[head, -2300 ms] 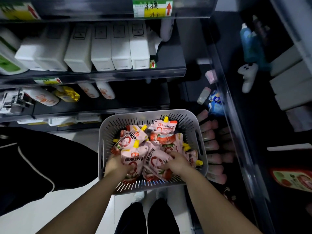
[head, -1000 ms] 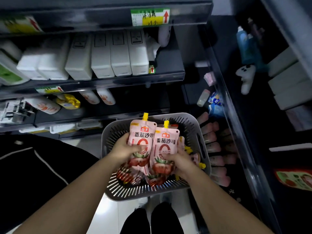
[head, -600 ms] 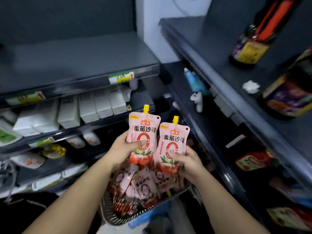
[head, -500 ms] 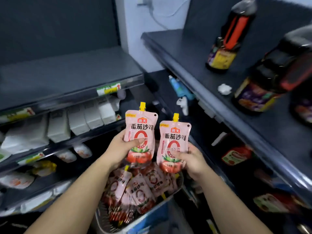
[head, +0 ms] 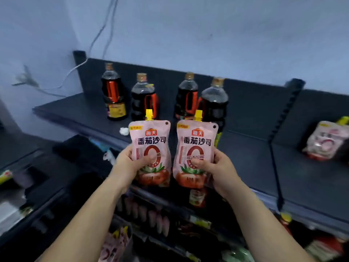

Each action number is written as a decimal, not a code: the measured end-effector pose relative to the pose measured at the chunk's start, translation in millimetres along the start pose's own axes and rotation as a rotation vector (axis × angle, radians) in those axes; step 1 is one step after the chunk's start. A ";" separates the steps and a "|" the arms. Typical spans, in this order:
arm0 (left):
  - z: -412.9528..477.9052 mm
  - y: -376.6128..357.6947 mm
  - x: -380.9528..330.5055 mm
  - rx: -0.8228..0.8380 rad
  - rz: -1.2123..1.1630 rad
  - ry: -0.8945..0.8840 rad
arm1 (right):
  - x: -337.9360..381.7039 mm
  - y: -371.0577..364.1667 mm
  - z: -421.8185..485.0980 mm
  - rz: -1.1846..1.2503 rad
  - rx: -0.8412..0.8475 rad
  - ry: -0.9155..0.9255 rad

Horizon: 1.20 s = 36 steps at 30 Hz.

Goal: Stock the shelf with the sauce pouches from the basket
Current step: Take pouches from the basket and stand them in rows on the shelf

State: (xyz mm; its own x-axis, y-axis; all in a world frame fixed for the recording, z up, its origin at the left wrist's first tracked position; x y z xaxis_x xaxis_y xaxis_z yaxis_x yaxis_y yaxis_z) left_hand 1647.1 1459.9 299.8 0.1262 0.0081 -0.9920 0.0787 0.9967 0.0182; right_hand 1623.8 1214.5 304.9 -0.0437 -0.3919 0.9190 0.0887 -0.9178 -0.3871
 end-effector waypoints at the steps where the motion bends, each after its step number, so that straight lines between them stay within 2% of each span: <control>1: 2.4 -21.3 -9.9 0.033 -0.007 -0.025 | 16.8 15.3 -11.2 -0.003 -0.018 0.032; 7: -10.0 -164.1 -57.2 0.268 -0.018 -0.114 | 102.7 103.4 -87.0 -0.062 -0.118 0.205; 11: -36.3 -257.8 -70.0 0.398 -0.045 -0.132 | 141.6 166.3 -144.4 -0.054 -0.169 0.240; 17: -73.5 -378.2 -68.5 0.509 -0.088 -0.104 | 183.1 253.4 -212.6 -0.085 -0.285 0.256; 24: -64.7 -458.4 -61.3 0.597 -0.116 -0.051 | 201.5 319.0 -226.1 -0.021 -0.362 0.240; 31: -13.3 -517.4 -45.7 0.679 -0.098 -0.049 | 203.1 371.3 -188.3 0.029 -0.463 0.235; 36: 30.7 -548.0 -22.2 0.725 -0.078 -0.012 | 199.3 410.1 -160.9 -0.046 -0.526 0.216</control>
State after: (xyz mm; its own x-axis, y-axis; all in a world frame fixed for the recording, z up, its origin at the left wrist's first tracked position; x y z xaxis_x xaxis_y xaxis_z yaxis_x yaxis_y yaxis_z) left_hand 1631.5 911.1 315.7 0.1043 -0.0654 -0.9924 0.7228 0.6904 0.0305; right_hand 1491.4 749.6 317.3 -0.2431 -0.3045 0.9210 -0.4234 -0.8209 -0.3832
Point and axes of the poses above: each hand's wrist, its own z-axis towards the middle knuckle, its own y-axis out of the back of the hand, x = y × z, the point moved 4 cm from there along z, towards the middle knuckle, and after that the axes turned 12 degrees about z, right-handed, at the moved point
